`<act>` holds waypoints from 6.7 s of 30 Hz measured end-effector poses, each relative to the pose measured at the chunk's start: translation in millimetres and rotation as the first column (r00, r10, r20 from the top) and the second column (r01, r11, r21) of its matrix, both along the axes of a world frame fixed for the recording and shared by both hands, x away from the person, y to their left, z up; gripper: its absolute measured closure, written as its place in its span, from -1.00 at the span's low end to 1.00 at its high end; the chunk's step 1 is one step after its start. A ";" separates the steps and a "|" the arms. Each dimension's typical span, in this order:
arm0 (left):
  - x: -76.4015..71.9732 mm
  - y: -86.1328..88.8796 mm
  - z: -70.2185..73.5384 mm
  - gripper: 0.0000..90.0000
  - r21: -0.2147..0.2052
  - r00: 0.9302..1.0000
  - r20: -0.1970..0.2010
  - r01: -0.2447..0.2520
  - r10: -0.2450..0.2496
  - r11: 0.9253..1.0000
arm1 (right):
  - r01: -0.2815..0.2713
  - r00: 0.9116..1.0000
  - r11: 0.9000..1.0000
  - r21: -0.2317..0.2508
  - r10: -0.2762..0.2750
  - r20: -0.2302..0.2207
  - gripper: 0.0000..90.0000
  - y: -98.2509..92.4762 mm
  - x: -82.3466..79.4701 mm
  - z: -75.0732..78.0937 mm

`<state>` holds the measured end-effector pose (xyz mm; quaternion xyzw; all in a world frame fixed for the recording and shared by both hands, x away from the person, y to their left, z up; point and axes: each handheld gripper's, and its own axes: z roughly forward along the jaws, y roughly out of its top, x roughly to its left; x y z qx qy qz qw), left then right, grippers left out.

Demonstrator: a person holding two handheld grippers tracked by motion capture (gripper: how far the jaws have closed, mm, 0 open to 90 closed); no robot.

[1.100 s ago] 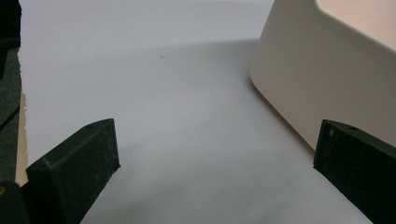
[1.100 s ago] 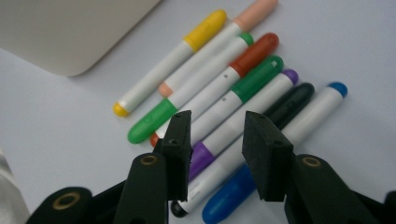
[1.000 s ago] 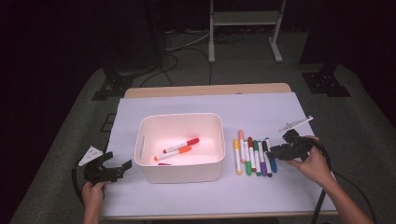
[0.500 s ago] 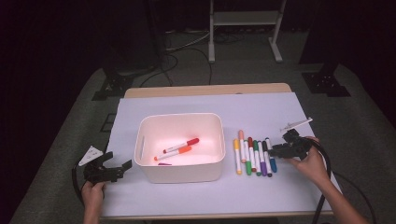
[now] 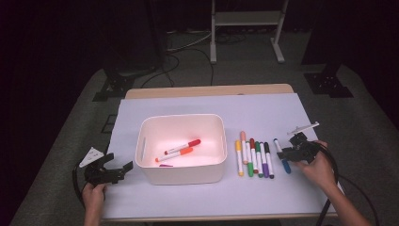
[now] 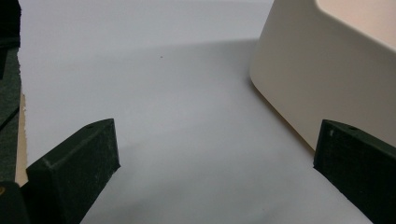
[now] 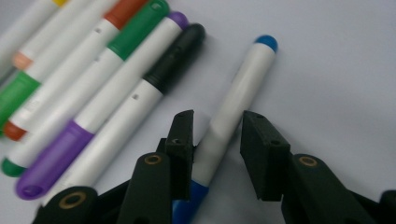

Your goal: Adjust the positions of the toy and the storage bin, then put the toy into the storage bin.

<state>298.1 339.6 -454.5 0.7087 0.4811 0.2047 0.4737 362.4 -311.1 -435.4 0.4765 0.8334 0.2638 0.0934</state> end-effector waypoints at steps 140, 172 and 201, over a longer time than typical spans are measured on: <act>-0.3 0.9 0.1 -1.00 -0.016 1.000 0.002 0.007 -0.007 1.000 | -0.722 0.684 0.682 0.116 0.729 -0.029 0.69 328.8 4.4 106.3; -0.5 1.6 0.0 -1.00 -0.026 1.000 0.004 0.012 -0.011 1.000 | -0.719 0.689 0.688 0.097 0.724 -0.026 0.32 309.8 -5.7 116.6; -0.4 0.8 0.1 -1.00 -0.010 1.000 0.003 0.007 -0.007 1.000 | -0.470 0.883 0.861 0.197 0.458 0.103 0.23 132.6 -13.0 141.9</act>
